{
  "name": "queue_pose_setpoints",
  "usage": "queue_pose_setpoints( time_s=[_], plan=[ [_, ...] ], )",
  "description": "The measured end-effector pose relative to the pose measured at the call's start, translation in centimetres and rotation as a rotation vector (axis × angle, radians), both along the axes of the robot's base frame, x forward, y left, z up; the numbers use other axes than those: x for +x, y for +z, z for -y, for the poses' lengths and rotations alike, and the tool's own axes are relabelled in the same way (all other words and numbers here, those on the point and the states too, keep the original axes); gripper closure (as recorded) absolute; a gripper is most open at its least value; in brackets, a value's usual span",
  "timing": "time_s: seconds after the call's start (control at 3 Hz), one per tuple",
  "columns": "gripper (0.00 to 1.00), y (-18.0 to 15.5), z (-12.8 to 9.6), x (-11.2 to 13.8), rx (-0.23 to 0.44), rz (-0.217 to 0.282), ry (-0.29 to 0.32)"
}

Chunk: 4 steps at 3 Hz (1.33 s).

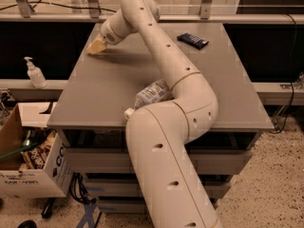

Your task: Pick redbull can

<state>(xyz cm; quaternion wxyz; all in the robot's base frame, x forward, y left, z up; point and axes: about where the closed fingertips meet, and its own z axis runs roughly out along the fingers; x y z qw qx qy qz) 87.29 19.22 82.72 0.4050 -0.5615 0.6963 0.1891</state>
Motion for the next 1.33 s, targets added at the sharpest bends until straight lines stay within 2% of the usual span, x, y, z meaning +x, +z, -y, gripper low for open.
queue_pose_setpoints(
  time_s=[0.33,0.67,1.33],
  plan=[
    [1.00,-0.03,-0.02,0.00,0.000,0.000,0.000],
    [0.82,-0.41,-0.39,-0.06,-0.002,-0.005,0.005],
    [0.36,-0.63,-0.58,-0.07,-0.005,-0.009,0.006]
  ],
)
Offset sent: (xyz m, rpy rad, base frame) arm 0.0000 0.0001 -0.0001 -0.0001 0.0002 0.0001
